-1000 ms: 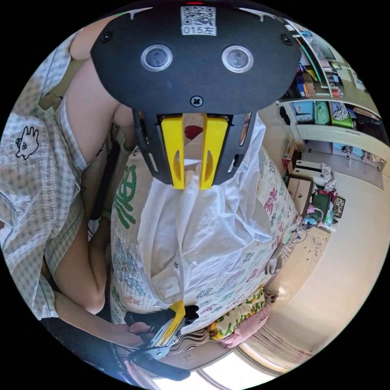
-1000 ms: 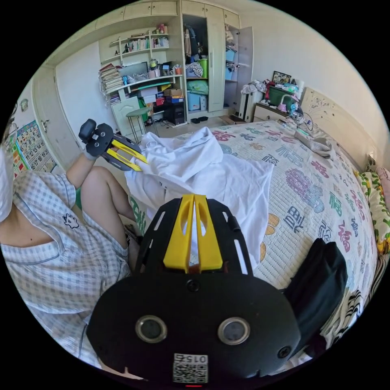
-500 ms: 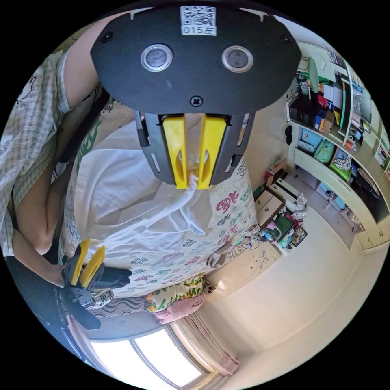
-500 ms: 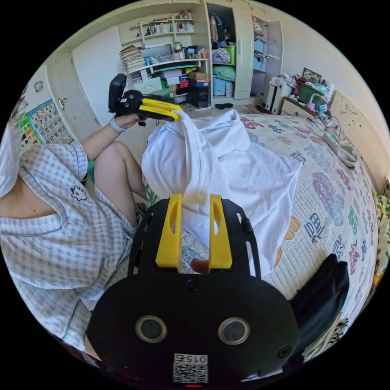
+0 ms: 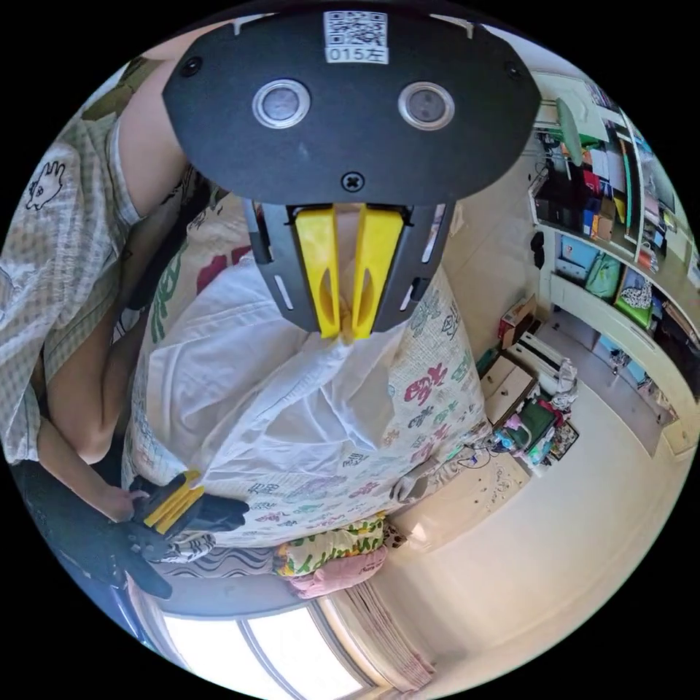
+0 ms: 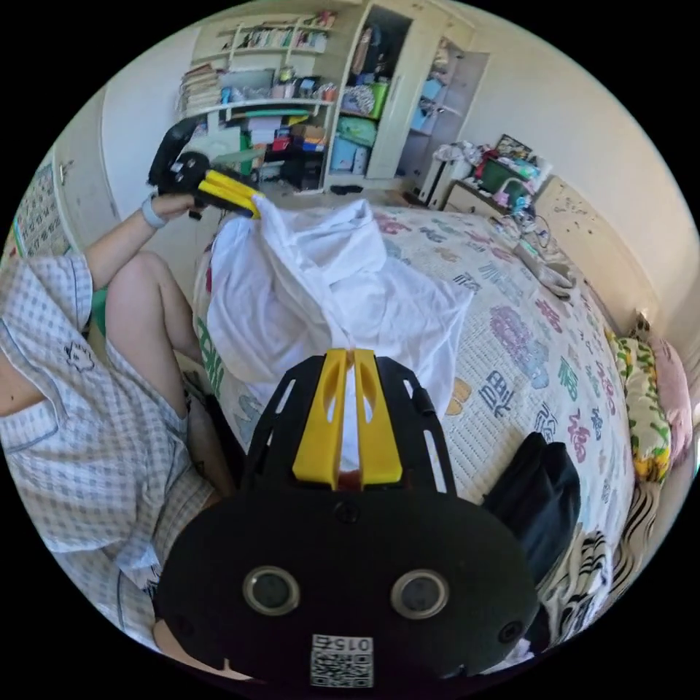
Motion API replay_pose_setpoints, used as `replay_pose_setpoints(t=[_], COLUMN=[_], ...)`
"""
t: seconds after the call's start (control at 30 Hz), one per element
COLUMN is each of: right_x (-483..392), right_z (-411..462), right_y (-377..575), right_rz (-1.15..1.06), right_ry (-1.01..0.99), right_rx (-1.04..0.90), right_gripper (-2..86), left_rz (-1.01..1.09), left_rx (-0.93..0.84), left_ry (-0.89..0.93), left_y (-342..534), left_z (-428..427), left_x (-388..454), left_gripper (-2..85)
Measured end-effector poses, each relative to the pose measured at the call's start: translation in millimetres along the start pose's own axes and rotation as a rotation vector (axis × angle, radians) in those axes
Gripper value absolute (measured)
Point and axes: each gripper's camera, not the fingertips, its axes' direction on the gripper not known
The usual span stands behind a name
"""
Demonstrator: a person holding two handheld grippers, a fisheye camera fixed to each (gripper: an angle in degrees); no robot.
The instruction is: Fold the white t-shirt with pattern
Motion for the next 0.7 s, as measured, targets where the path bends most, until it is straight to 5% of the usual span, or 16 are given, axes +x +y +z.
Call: replay_pose_setpoints(t=[0.2, 0.53, 0.7], right_x=[30, -52, -122], right_z=[-129, -348, -418], right_y=[-37, -93, -96], right_rz=[0.212, 0.218, 0.123], right_ry=[0.031, 0.297, 0.632], right_rx=[0.464, 1.176, 1.460], right_gripper=[0.1, 0.1, 0.1], left_rz=[-0.372, -0.529, -0.417], left_rx=[0.498, 1.227, 1.503], left_ry=[0.002, -0.224, -0.470], left_y=[-11, -27, -26], left_z=[-104, -316, -409], left_x=[-46, -3, 56], left_gripper=[0.6, -0.3, -0.5])
